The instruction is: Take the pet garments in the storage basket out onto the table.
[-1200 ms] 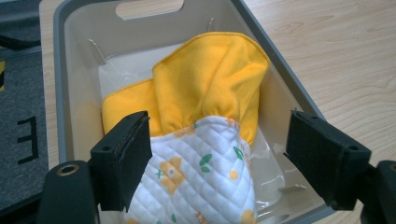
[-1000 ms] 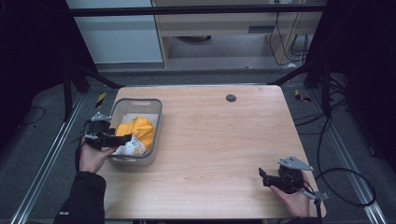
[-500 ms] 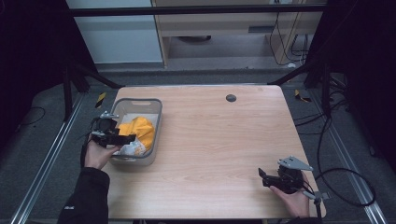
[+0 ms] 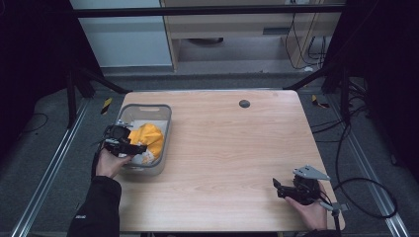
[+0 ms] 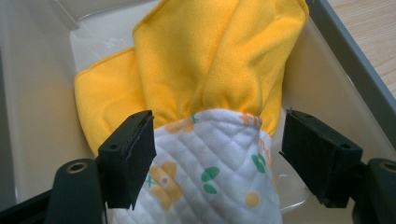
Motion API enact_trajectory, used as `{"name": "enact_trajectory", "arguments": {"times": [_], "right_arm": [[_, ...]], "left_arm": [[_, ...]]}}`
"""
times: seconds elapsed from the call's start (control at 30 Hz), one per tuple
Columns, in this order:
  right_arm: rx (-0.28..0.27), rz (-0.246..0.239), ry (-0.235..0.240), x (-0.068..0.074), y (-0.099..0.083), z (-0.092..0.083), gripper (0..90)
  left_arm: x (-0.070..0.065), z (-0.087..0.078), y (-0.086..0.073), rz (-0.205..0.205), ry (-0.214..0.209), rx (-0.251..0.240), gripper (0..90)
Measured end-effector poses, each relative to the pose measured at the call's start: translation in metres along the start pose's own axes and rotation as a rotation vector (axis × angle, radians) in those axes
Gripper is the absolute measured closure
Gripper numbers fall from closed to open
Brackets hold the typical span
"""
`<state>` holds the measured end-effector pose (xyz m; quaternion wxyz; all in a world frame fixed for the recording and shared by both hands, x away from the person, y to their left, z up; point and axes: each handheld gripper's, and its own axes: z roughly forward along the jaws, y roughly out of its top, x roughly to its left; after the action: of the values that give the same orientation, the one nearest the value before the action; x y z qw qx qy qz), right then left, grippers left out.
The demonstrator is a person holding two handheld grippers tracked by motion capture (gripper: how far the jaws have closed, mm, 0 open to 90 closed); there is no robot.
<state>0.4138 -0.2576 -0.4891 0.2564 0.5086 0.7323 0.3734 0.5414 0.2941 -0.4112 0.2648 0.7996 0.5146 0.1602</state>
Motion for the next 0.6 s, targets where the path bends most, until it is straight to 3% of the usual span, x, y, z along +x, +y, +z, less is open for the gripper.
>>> {"name": "enact_trajectory", "arguments": {"times": [0.3,0.6], "right_arm": [[0.004,-0.002,0.005,0.000,0.000,0.001,11.0],[0.013,-0.004,0.006,0.001,0.000,0.001,10.9]], "left_arm": [[-0.006,0.008,0.002,0.024,0.001,0.042,28.5],[-0.001,0.017,-0.005,-0.016,-0.018,0.056,37.0]]}}
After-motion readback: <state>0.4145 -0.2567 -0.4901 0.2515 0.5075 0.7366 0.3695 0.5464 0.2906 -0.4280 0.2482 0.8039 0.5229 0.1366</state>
